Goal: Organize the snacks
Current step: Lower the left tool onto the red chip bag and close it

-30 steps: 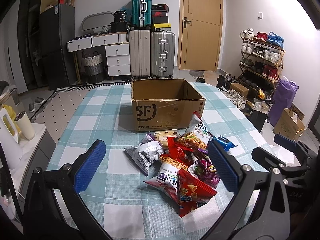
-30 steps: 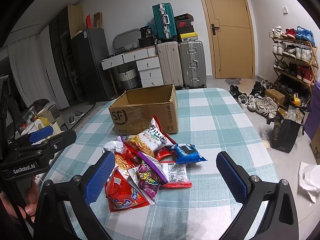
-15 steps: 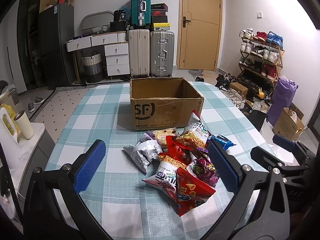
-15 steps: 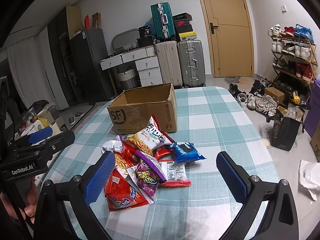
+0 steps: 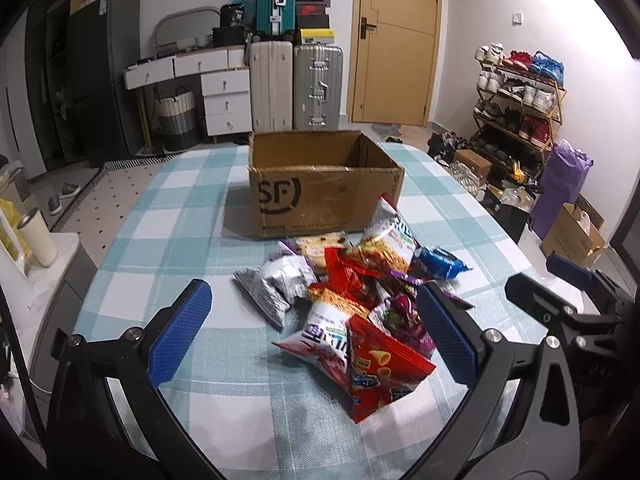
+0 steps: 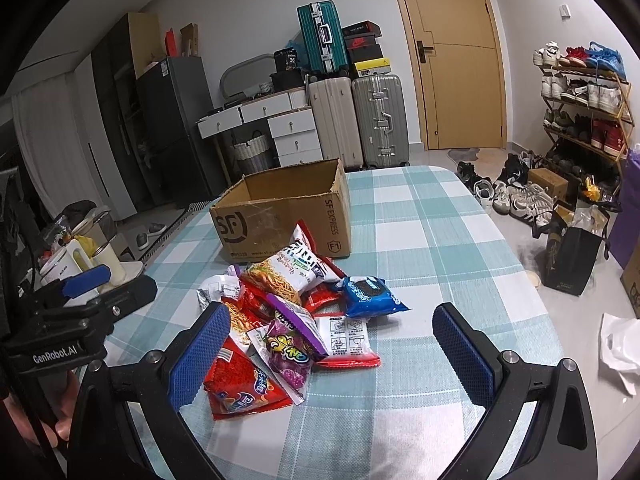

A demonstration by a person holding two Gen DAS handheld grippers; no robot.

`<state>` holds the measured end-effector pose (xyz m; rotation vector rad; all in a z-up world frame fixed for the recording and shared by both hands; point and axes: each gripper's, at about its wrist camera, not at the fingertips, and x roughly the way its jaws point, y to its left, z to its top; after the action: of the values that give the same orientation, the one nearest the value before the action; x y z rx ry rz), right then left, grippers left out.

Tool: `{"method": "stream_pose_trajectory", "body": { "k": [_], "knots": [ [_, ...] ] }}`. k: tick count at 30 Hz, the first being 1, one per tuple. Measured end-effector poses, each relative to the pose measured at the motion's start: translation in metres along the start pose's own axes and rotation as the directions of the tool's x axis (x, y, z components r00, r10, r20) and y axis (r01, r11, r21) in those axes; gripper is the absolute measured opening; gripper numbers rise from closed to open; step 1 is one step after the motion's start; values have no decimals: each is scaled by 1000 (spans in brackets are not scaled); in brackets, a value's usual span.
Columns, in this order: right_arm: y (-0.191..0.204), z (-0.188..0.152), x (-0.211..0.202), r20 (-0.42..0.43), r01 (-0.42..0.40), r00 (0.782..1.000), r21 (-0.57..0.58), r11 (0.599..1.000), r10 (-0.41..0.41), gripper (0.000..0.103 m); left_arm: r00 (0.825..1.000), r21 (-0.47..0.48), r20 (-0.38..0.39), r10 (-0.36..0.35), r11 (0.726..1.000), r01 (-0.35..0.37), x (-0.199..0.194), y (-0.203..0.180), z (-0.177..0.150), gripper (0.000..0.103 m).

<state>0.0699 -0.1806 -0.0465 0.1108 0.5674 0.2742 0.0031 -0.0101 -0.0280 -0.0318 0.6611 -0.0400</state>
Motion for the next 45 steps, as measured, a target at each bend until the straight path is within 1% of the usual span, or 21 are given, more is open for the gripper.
{"method": "stream_pose_trajectory", "body": {
  "k": [4,8,13,17,21,26,28,30,31,33,34,37,38,39,40,42,45],
  "knots": [
    [-3,-1,1,-6,3,1000,8,1000,-3,103,999,13,-23,-22,1000,22,10,-4,-8,102],
    [-7,-1,4,-12,3,1000,16,1000,-3,103,997,18,-45,-59,998,59,19,-7,-17,102],
    [-11,-2,10,-22,6,1000,24,1000,-6,103,991,25,-89,-97,995,99,33,-14,-30,102],
    [-14,-4,11,-30,7,1000,33,999,-6,103,987,32,-119,-106,993,110,47,-19,-37,102],
    [-18,-6,12,-34,10,999,38,999,-9,103,985,29,-132,-112,993,117,56,-21,-41,102],
    [-21,-9,15,-41,16,999,41,999,-14,103,984,46,-146,-101,993,109,70,-29,-46,101],
    [-23,-10,17,-42,16,999,45,999,-14,103,982,47,-155,-107,992,115,74,-30,-49,97],
    [-24,-10,17,-44,16,999,48,999,-14,103,977,43,-170,-129,990,138,79,-32,-53,84],
    [-24,-11,17,-45,16,999,48,999,-14,103,975,41,-173,-142,988,151,80,-32,-54,81],
    [-25,-12,18,-48,17,999,49,999,-14,103,965,32,-176,-192,979,201,81,-31,-57,70],
    [-26,-12,19,-51,16,999,50,999,-13,103,961,27,-178,-212,975,220,81,-30,-57,67],
    [-26,-14,19,-52,16,999,50,999,-13,103,944,30,-182,-275,958,285,81,-29,-59,48],
    [-26,-14,19,-53,15,999,50,999,-12,103,934,31,-183,-308,947,318,81,-28,-59,37],
    [-26,-14,19,-53,14,998,49,999,-12,103,919,23,-183,-350,933,360,81,-27,-59,31],
    [-26,-14,19,-53,15,998,48,999,-12,103,909,9,-185,-372,925,381,83,-24,-60,31],
    [-26,-14,19,-52,14,999,49,999,-12,103,900,3,-186,-394,916,402,83,-22,-62,30],
    [-25,-14,20,-52,13,999,47,999,-11,103,891,5,-186,-414,907,422,83,-21,-60,29]
  ]
}}
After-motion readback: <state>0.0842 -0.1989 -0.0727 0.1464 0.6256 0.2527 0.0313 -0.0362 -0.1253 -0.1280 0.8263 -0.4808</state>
